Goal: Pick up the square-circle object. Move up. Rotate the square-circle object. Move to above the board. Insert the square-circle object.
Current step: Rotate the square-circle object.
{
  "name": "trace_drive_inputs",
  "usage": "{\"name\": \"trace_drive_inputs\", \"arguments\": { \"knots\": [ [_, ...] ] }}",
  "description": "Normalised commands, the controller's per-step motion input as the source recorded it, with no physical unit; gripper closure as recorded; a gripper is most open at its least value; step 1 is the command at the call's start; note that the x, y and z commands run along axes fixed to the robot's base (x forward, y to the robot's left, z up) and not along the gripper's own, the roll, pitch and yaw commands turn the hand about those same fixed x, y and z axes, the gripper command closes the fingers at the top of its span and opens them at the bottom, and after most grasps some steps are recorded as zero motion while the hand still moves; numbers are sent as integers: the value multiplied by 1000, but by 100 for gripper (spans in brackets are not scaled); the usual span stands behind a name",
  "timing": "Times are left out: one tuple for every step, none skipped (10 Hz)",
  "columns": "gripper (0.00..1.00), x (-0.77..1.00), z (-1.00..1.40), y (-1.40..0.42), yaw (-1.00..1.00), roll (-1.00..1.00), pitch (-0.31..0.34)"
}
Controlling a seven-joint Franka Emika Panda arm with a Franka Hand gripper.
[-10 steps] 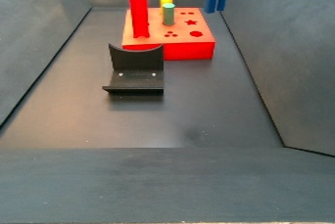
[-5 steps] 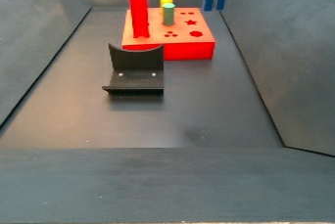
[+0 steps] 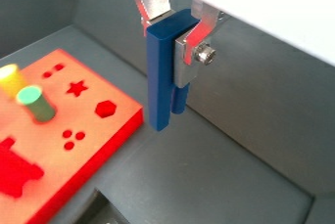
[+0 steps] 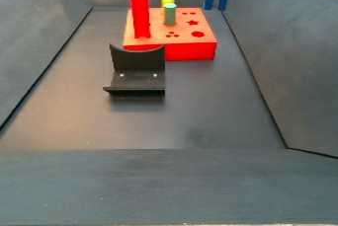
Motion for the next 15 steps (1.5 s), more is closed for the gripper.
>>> {"name": "trace_drive_inputs", "arguments": {
  "knots": [
    [100, -1, -1, 0, -1000, 0, -2],
    [100, -1, -1, 1, -1000, -1, -2],
    [100, -1, -2, 2, -1000, -1, -2],
    [100, -1, -2, 3, -1000, -1, -2],
    [100, -1, -2, 4, -1000, -1, -2],
    [100, -1, -2, 4, -1000, -1, -3],
    [100, -1, -2, 4, -1000, -1, -3],
    [100, -1, -2, 5, -1000, -1, -3],
    [100, -1, -3, 5, -1000, -2, -4],
    [100, -1, -3, 5, -1000, -2, -5],
    [100, -2, -3, 5, -760, -2, -5],
    [100, -2, -3, 5, -531, -2, -5],
    [100, 0, 0, 0, -1000, -1, -2],
    [100, 0, 0, 2, -1000, -1, -2],
    [100, 0, 0, 3, -1000, -1, -2]
  ]
}}
